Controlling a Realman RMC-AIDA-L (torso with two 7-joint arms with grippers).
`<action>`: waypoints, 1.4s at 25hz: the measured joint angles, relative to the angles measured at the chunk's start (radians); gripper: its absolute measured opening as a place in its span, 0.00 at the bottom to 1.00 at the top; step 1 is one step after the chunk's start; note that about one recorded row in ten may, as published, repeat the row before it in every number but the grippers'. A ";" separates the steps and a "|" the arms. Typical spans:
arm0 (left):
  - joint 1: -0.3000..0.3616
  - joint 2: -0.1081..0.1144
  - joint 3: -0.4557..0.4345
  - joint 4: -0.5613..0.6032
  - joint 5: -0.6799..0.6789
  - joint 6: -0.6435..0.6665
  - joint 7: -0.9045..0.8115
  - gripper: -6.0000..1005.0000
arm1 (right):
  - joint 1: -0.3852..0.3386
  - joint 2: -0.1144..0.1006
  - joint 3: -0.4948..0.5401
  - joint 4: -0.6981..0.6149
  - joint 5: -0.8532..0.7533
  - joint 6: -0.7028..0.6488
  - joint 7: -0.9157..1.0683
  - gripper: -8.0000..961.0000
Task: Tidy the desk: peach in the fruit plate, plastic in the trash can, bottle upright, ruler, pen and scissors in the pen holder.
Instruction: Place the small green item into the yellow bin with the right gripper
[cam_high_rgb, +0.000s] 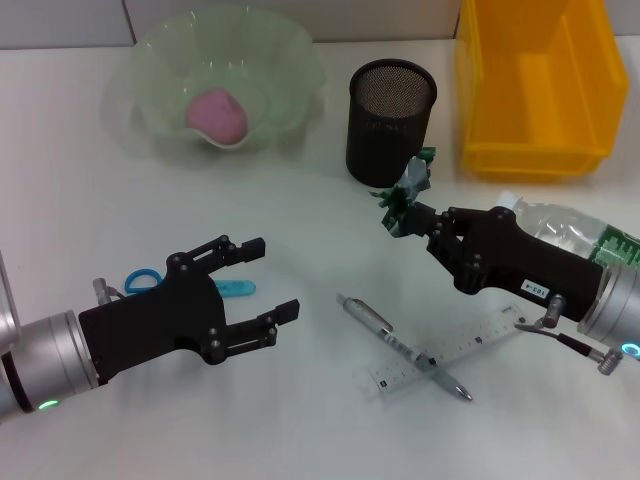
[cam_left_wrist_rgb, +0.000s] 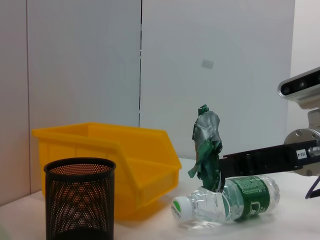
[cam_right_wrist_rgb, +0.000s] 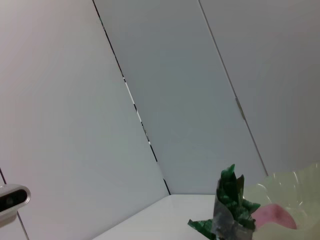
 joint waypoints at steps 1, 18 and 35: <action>0.000 0.000 0.000 0.000 0.000 0.000 0.000 0.80 | 0.000 0.000 0.000 0.000 0.000 0.000 0.000 0.01; -0.004 -0.003 0.000 0.000 0.004 0.004 0.000 0.80 | -0.030 0.000 0.316 0.003 0.003 0.038 -0.119 0.01; -0.006 -0.005 0.002 -0.001 0.005 0.004 0.000 0.80 | 0.028 0.000 0.521 0.004 0.026 0.216 -0.218 0.01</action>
